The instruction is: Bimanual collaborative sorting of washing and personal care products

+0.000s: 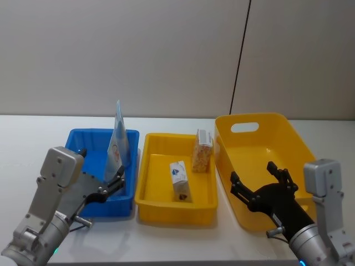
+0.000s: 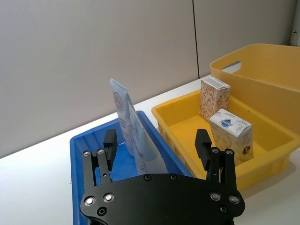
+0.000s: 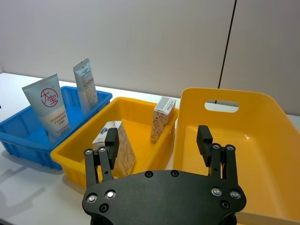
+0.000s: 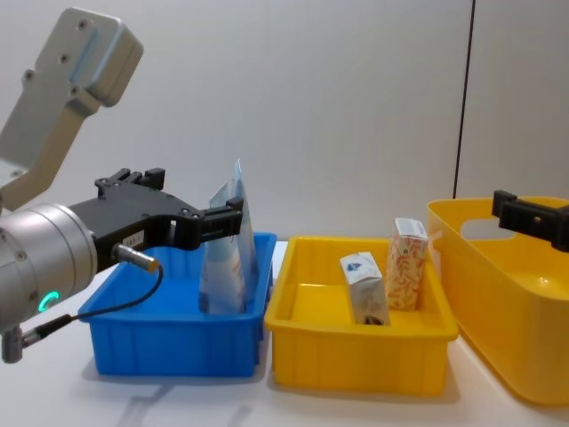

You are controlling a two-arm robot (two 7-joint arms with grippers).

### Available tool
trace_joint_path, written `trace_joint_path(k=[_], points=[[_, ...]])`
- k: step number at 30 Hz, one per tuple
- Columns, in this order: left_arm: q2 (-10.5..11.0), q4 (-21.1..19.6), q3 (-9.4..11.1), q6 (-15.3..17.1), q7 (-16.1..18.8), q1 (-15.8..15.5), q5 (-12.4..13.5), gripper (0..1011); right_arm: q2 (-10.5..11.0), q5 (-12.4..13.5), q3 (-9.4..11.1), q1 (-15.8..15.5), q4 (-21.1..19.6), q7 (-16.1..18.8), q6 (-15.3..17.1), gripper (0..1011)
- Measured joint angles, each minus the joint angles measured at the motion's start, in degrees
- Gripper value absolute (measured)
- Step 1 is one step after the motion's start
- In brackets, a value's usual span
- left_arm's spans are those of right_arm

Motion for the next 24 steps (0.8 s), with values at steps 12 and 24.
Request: trace_joint_path(k=[12, 24], points=[[0.00, 0.00, 0.00, 0.00, 0.00, 0.00, 0.00, 1001, 0.00, 0.00, 0.00, 0.00, 0.00, 0.00, 0.00, 1004], [0.21, -0.04, -0.30, 0.06, -0.26, 0.13, -0.14, 1001, 0.00, 0.00, 0.00, 0.00, 0.00, 0.00, 0.00, 1003]])
